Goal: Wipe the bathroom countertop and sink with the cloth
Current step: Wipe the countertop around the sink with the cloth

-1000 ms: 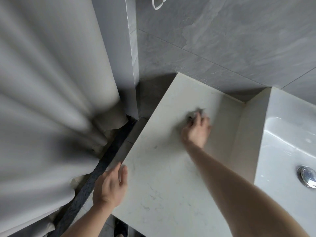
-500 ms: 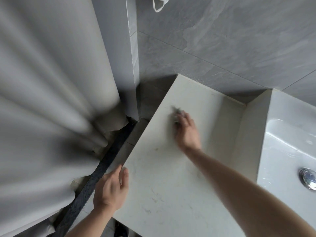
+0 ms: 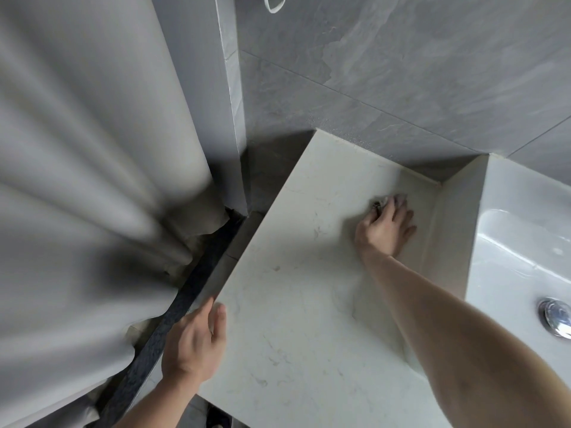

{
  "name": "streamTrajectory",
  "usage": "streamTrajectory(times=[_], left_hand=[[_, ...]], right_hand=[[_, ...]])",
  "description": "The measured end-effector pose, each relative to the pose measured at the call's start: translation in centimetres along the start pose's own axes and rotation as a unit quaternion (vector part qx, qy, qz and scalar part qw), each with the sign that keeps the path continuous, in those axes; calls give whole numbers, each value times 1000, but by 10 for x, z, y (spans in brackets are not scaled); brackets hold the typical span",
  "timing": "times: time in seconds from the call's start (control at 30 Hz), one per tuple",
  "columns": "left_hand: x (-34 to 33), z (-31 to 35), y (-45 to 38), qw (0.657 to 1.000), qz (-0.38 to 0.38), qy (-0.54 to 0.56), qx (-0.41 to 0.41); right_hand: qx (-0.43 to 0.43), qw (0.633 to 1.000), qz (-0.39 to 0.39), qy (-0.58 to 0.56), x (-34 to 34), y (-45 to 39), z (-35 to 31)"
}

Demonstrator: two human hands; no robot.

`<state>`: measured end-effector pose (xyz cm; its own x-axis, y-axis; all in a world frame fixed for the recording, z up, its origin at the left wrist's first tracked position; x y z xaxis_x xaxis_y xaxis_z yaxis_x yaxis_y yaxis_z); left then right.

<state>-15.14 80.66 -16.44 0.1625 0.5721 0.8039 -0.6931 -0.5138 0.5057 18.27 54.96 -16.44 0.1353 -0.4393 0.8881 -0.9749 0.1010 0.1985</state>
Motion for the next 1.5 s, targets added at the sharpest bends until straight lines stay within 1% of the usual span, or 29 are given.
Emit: streamTrajectory(times=[0.1,0.2,0.33,0.4,0.47,0.53,0.6,0.67,0.73,0.8,0.87,0.97,1.07,1.1,1.17,1.27,1.4,1.47,1.5], left_hand=[[1,0,0,1000,2,-5,1],[1,0,1,1000,2,-5,3],[1,0,0,1000,1,-8,6],[1,1,1,1000,-2,-4,13],[2,2,2,1000,-8,-2,20],[3,2,3,1000,-12,-2,22],[3,1,3,1000,-12,-2,23],[3,2,3,1000,-14,0,24],[3,2,3,1000,-15,-3,22],[3,2,2,1000,-16,-6,19],[2,1,1,1000,-13,-6,21],[1,1,1,1000,-3,5,19],[1,0,0,1000,-1,13,13],[1,0,0,1000,1,17,13],[2,0,1,1000,5,19,11],[2,0,1,1000,2,15,12],[4,2,2,1000,5,17,12],[4,2,3,1000,6,16,13],[5,2,3,1000,9,13,13]], right_hand=[[80,996,-35,29,-19,13,-39],[184,979,-79,46,-44,35,-88],[314,937,-156,14,-79,80,-144],[361,915,-180,11,-87,97,-154],[394,898,-193,-11,-83,102,-149],[394,899,-186,-43,-69,90,-132],[349,922,-161,-49,-50,63,-105],[277,953,-114,-45,-25,26,-73],[188,979,-57,-58,2,-10,-36],[97,993,-19,-65,21,-39,1],[29,998,-8,-50,34,-56,31],[-2,1000,-11,5,36,-64,38],[-24,1000,-6,8,22,-59,16],[-18,1000,-3,1,16,-58,3],[27,999,-16,9,-1,-53,-28],[127,988,-70,43,-33,-38,-88],[258,960,-101,36,-63,4,-161],[307,945,-113,22,-68,21,-175],[318,940,-122,4,-67,22,-173]])
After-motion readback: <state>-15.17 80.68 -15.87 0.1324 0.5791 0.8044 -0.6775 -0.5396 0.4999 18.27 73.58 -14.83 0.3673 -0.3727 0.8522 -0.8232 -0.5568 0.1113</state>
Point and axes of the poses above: each hand's wrist, its own y-axis away from the middle knuckle, its own x-axis out of the back of the hand, z = x × y, the point moved 5 cm from there along -y, towards the middle knuckle, and after that the axes turned 12 degrees about -z, right-handed, at the moved point
